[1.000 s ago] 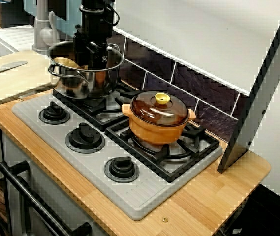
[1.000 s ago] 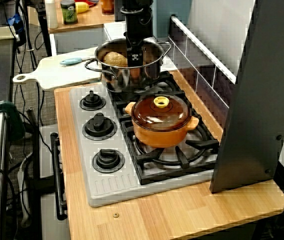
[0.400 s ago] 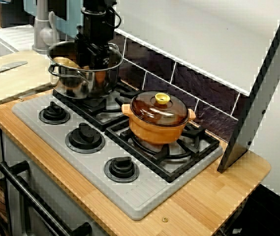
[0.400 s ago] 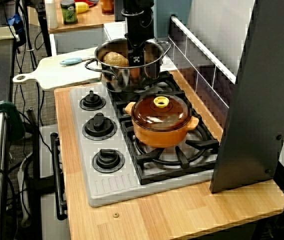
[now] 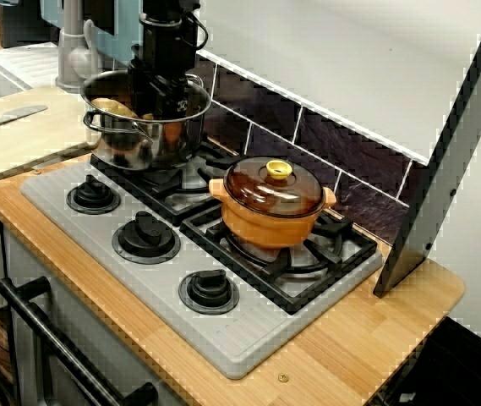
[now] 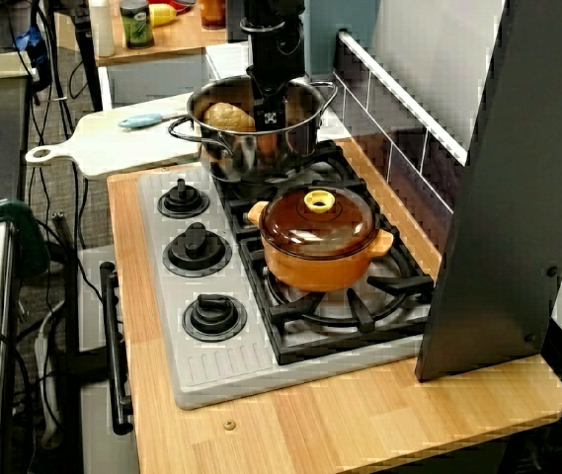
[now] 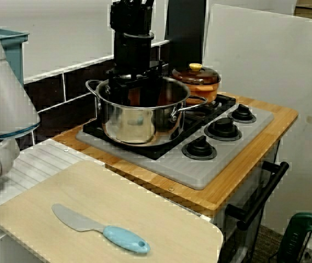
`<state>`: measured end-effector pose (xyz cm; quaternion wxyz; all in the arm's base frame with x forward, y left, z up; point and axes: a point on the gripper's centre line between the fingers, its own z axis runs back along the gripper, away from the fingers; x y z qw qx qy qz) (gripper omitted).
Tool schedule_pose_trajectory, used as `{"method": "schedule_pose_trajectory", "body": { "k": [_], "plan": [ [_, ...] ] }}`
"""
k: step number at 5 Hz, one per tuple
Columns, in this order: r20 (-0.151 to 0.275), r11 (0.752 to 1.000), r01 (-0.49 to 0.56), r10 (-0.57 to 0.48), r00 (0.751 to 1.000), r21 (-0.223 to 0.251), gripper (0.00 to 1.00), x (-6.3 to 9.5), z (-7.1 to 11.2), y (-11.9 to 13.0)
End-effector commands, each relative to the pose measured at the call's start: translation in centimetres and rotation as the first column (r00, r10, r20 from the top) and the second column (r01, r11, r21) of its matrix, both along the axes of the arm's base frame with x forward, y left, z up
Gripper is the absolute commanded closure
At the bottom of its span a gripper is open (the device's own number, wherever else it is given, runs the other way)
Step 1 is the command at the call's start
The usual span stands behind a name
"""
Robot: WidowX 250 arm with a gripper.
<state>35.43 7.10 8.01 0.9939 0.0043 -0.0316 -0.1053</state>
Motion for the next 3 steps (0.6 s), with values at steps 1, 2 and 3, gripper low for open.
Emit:
{"method": "schedule_pose_trajectory", "body": {
  "k": [1,2,3],
  "plan": [
    [0.023,0.998,-0.060,0.060,0.998,0.014,0.00,-0.22,2.58,-0.03],
    [0.006,0.998,-0.061,0.061,0.998,0.010,0.00,-0.50,2.62,-0.14],
    [-0.011,0.996,-0.090,0.090,0.996,0.010,0.00,-0.63,2.58,-0.13]
  ]
}}
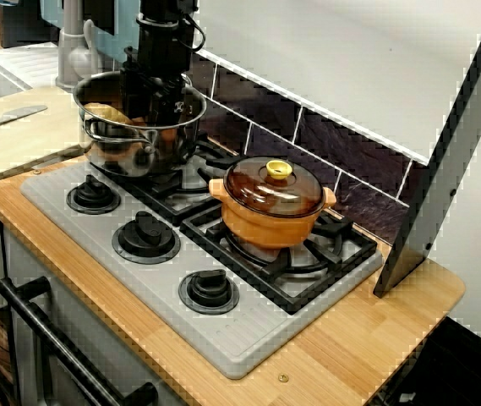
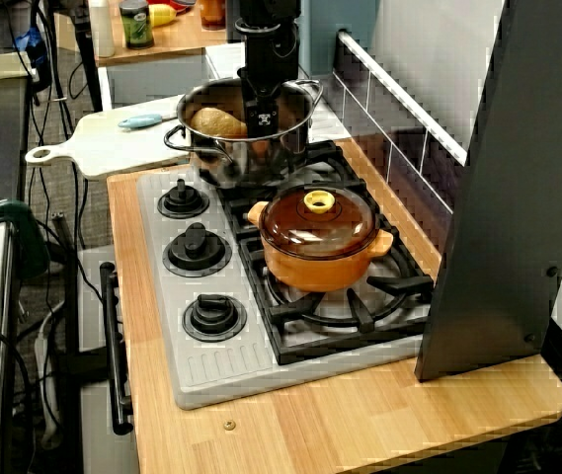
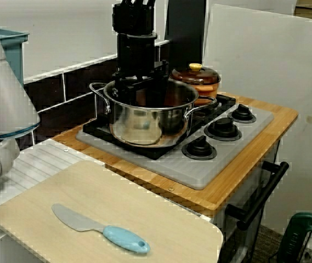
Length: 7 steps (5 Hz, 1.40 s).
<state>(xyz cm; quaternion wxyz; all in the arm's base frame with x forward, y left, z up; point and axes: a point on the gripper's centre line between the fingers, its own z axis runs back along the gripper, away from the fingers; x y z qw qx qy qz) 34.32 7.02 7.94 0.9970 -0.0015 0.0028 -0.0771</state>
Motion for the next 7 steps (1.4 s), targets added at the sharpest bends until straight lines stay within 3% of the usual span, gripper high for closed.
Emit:
{"method": "schedule_pose_trajectory", "body": {
  "k": [1,2,4,6,7],
  "plan": [
    [0.058,0.998,-0.057,0.055,0.997,0.025,1.00,0.4,2.6,0.1],
    [0.052,0.997,-0.066,0.064,0.997,0.036,1.00,0.0,2.4,0.6],
    [0.026,0.996,-0.068,0.066,0.997,0.058,1.00,-2.7,2.1,1.6],
    [-0.018,0.988,-0.093,0.096,0.995,0.120,1.00,-4.7,2.3,3.1],
    [-0.026,0.984,-0.111,0.115,0.993,0.140,1.00,-4.9,1.8,4.2]
  ]
}}
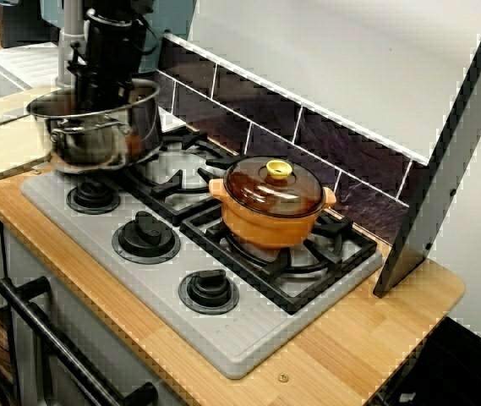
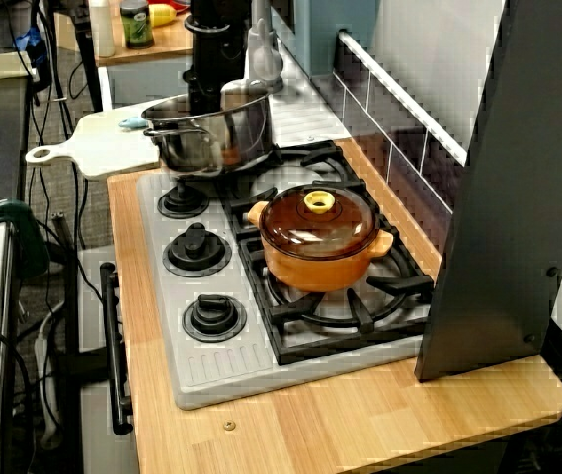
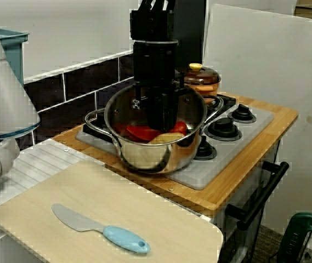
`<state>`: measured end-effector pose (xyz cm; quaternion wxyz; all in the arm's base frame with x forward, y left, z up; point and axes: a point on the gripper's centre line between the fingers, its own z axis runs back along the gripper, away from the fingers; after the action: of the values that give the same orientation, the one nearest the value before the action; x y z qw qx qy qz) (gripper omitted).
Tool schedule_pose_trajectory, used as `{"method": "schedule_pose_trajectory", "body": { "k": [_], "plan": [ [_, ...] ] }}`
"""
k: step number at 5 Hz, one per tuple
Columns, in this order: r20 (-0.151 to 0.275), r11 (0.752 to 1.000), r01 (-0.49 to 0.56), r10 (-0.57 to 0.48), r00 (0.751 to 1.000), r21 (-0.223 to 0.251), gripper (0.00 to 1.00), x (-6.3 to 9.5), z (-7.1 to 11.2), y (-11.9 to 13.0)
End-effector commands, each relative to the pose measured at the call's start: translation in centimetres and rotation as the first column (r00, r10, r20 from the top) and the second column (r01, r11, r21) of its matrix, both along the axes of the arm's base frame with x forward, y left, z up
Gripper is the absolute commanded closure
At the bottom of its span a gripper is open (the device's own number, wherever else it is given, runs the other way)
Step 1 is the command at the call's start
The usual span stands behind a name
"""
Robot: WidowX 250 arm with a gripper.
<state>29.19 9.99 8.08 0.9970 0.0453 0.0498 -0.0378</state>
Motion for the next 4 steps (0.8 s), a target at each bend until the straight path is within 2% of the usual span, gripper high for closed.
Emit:
{"method": "schedule_pose_trajectory", "body": {
  "k": [1,3,4],
  "plan": [
    [0.038,0.996,-0.062,0.059,0.998,0.069,1.00,0.7,1.2,2.5],
    [0.016,0.989,-0.117,0.116,0.993,0.090,1.00,1.9,0.2,5.3],
    [0.011,0.990,-0.120,0.119,0.993,0.078,1.00,2.0,0.5,5.7]
  ]
}}
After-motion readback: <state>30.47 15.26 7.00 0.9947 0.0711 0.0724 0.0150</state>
